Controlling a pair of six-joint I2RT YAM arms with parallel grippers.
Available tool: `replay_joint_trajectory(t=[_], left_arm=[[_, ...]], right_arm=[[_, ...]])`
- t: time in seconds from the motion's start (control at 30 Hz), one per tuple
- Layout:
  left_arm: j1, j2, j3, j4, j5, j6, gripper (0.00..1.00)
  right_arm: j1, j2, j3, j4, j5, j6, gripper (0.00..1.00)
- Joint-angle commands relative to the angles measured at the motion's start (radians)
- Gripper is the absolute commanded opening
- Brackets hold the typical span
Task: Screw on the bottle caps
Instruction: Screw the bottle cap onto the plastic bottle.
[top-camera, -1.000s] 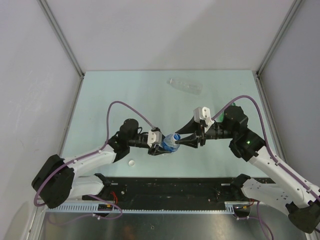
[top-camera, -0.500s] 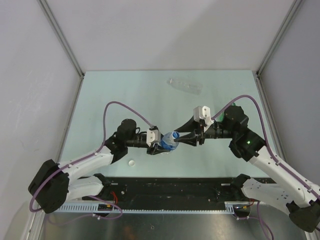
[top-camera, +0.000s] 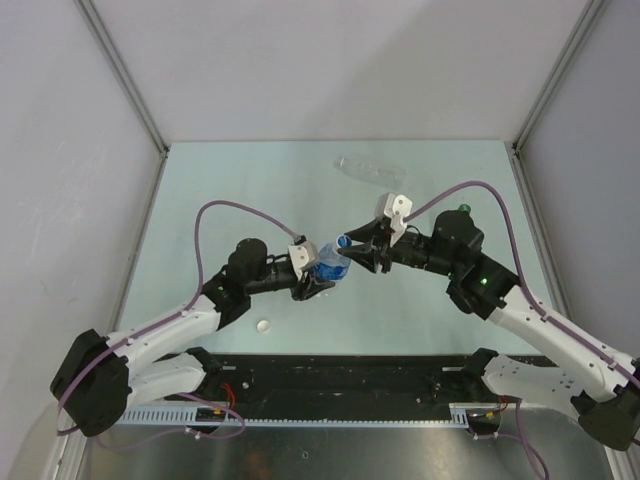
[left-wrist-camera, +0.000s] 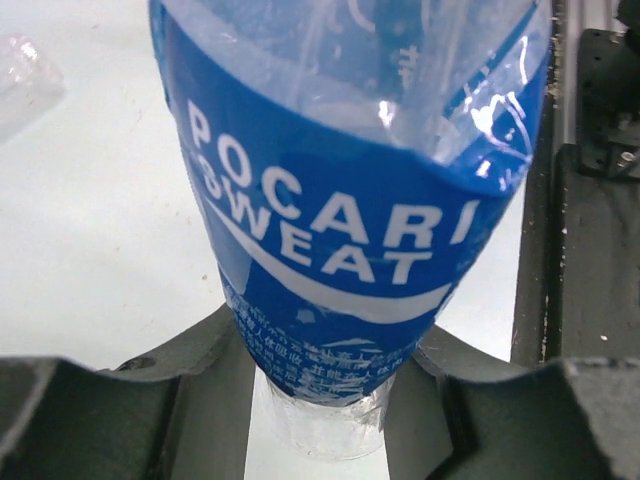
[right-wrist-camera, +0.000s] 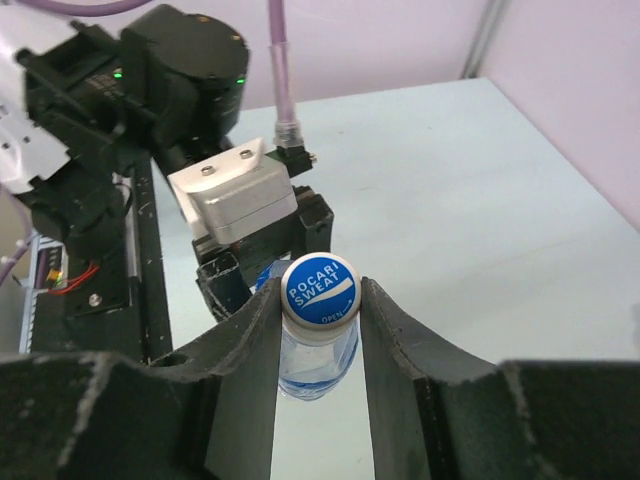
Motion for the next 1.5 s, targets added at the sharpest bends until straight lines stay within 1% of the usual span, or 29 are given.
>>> replay_joint_trajectory(t=[0.0,0.13,0.3,0.4,0.47,0.57,0.73,0.87,1.07,1.17,1.23,1.3,1.47], left_arm=[[0.004,-0.051,0.091,0.144,-0.106,-0.073,0.0],[0.001,-0.046,0.099,0.148,-0.169,-0.058,0.0],[-0.015,-0.033,0.11,0.186,-0.242,-0.021,0.0],[-0.032,-0.023,0.129,0.208,-0.305,-0.012,0.0],[-0.046,-0.013,0.142,0.223,-0.368,-0.012,0.0],[-0.059,0.003,0.162,0.245,-0.457,-0.035,0.0],[-0.064,0.023,0.182,0.271,-0.48,-0.087,0.0],[-0.069,0.03,0.182,0.287,-0.48,-0.102,0.0],[-0.069,0.054,0.175,0.294,-0.5,-0.113,0.0],[-0.069,0.062,0.166,0.295,-0.523,-0.124,0.0],[-0.069,0.068,0.162,0.295,-0.54,-0.136,0.0],[-0.069,0.072,0.157,0.295,-0.553,-0.146,0.0],[-0.069,0.075,0.149,0.295,-0.55,-0.154,0.0]], right_arm=[[0.026,0.047,-0.01,-0.094,0.118,0.096,0.0],[0.029,0.057,-0.009,-0.094,0.139,0.148,0.0],[0.03,0.084,-0.009,-0.051,0.138,0.308,0.0],[0.032,0.103,-0.009,-0.031,0.154,0.373,0.0],[0.036,0.116,-0.007,-0.027,0.2,0.402,0.0],[0.057,0.137,-0.004,-0.02,0.308,0.427,0.0],[0.089,0.174,-0.001,0.009,0.447,0.431,0.0],[0.093,0.2,0.02,-0.014,0.54,0.451,0.0],[0.095,0.209,0.026,-0.003,0.571,0.431,0.05],[0.094,0.202,0.026,0.012,0.567,0.41,0.13],[0.095,0.194,0.026,0.043,0.565,0.396,0.21],[0.094,0.185,0.026,0.06,0.567,0.382,0.26],[0.095,0.166,0.026,0.085,0.566,0.353,0.4]])
